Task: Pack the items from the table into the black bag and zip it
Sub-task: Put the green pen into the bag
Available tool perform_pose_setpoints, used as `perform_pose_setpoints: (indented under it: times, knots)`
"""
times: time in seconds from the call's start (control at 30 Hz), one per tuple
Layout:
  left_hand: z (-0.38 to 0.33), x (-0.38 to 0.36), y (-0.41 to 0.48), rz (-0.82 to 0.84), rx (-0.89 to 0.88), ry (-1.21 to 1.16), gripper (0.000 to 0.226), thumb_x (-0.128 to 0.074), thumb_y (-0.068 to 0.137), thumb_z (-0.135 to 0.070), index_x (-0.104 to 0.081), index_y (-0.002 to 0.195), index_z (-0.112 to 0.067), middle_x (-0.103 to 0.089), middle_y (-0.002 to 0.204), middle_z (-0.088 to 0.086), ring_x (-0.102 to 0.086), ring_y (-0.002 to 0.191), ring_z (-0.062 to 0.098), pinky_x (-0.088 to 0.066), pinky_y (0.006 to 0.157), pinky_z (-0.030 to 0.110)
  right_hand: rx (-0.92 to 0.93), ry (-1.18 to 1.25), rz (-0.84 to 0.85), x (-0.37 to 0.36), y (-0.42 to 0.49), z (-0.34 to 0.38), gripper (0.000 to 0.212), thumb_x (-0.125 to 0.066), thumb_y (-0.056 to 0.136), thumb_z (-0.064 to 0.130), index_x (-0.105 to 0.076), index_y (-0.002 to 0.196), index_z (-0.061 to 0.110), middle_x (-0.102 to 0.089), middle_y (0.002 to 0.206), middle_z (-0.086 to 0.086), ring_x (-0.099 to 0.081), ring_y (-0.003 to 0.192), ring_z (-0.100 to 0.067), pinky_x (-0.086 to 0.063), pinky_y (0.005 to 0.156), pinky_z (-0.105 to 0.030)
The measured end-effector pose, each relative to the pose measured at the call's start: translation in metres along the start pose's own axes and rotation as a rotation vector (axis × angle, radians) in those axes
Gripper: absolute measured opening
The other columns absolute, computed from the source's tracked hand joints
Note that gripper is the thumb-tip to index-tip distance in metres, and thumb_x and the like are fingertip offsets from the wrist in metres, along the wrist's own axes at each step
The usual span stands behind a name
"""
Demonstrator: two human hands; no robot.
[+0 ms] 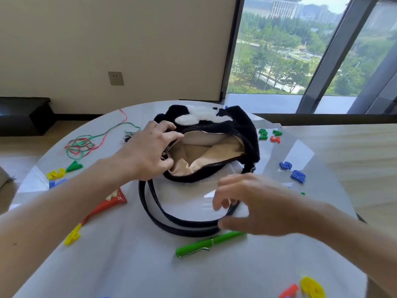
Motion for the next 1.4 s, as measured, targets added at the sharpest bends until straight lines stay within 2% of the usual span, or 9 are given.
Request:
perform_pose_setpoints:
  times: [0.17,0.33,0.47,0.57,0.93,1.1,1.23,1.33,1.4]
  knots:
    - [0.001,0.004,-0.006,-0.056,0.047,-0.054,0.031,-0.065,0.085,-0.025,-0.068,0.114,-0.034,-0.046,0.136,-0.005,-0.04,0.122,0.019,-0.041,0.098,0.038,0.136,-0.089,0.09,-0.048,-0.003,0.027,0.036,-0.059,0.094,0.044,-0.051,0.128,0.032,-0.052,0.113,0.014,-0.043,0.106,-0.008,-0.043,0.089,-0.029]
    - [0.005,-0.01,-0.001,-0.06,0.126,0.02,0.027,-0.059,0.089,-0.033,-0.067,0.115,-0.026,-0.052,0.127,-0.006,-0.045,0.115,0.018,-0.05,0.086,0.041,0.238,-0.312,-0.01,-0.051,-0.003,0.045,0.018,-0.05,0.094,0.032,-0.059,0.109,0.027,-0.054,0.099,0.012,-0.044,0.094,-0.013,-0.045,0.08,-0.031]
    - [0.009,-0.011,0.001,-0.144,0.15,0.019,0.035,-0.062,0.086,-0.036,-0.063,0.118,-0.02,-0.057,0.117,-0.007,-0.049,0.11,0.018,-0.051,0.075,0.037,0.281,-0.338,-0.167,-0.048,-0.012,0.056,0.022,-0.046,0.102,0.014,-0.064,0.109,0.023,-0.053,0.093,0.005,-0.046,0.081,-0.015,-0.043,0.068,-0.027]
    - [0.008,-0.009,-0.001,-0.199,0.14,-0.036,0.044,-0.068,0.08,-0.031,-0.062,0.122,-0.02,-0.058,0.116,-0.008,-0.051,0.109,0.019,-0.052,0.074,0.038,0.279,-0.399,-0.215,-0.05,-0.015,0.061,0.026,-0.043,0.101,0.008,-0.063,0.09,0.021,-0.054,0.091,0.003,-0.045,0.077,-0.016,-0.044,0.064,-0.029]
    - [0.01,0.01,0.005,-0.281,0.136,-0.159,0.051,-0.066,0.075,-0.015,-0.063,0.126,-0.017,-0.059,0.12,-0.007,-0.054,0.111,0.02,-0.051,0.084,0.04,0.375,-0.447,-0.277,-0.059,-0.012,0.082,0.023,-0.055,0.098,0.021,-0.063,0.078,0.029,-0.051,0.069,0.01,-0.047,0.062,-0.011,-0.042,0.058,-0.023]
    - [0.012,0.009,0.005,-0.288,0.128,-0.203,0.053,-0.066,0.076,-0.013,-0.062,0.129,-0.015,-0.059,0.124,-0.005,-0.055,0.114,0.021,-0.048,0.09,0.036,0.367,-0.088,-0.542,0.017,-0.016,0.07,0.017,-0.061,0.097,0.01,-0.062,0.11,0.02,-0.061,0.09,0.008,-0.055,0.079,-0.01,-0.045,0.07,-0.025]
    - [0.011,0.01,0.005,-0.3,0.124,-0.236,0.053,-0.069,0.075,-0.011,-0.063,0.128,-0.012,-0.06,0.124,-0.002,-0.056,0.113,0.021,-0.041,0.092,0.025,0.155,0.058,-0.993,0.089,0.0,0.015,0.016,-0.077,0.085,0.008,-0.065,0.096,0.006,-0.069,0.091,0.005,-0.063,0.082,-0.007,-0.052,0.07,-0.023]
    - [0.011,0.011,0.004,-0.304,0.129,-0.264,0.053,-0.069,0.075,-0.011,-0.063,0.127,-0.011,-0.06,0.123,-0.002,-0.056,0.112,0.021,-0.041,0.093,0.026,0.139,-0.096,-0.978,0.083,0.042,-0.003,0.008,-0.076,0.085,0.003,-0.069,0.088,0.0,-0.073,0.086,-0.004,-0.069,0.081,-0.023,-0.056,0.068,-0.039]
    - [0.01,0.013,0.005,-0.304,0.122,-0.276,0.055,-0.07,0.074,-0.011,-0.062,0.129,-0.011,-0.06,0.124,-0.002,-0.056,0.113,0.02,-0.04,0.095,0.025,0.178,-0.27,-0.865,0.067,0.071,-0.009,0.005,-0.069,0.088,-0.001,-0.07,0.087,0.004,-0.072,0.085,-0.003,-0.069,0.08,-0.024,-0.054,0.073,-0.036]
Point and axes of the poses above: each hand's wrist, its own y-axis towards the middle knuckle, its own x-axis out of the back of the hand, z = x × y, the point moved 9 cm from there along y, towards the middle knuckle
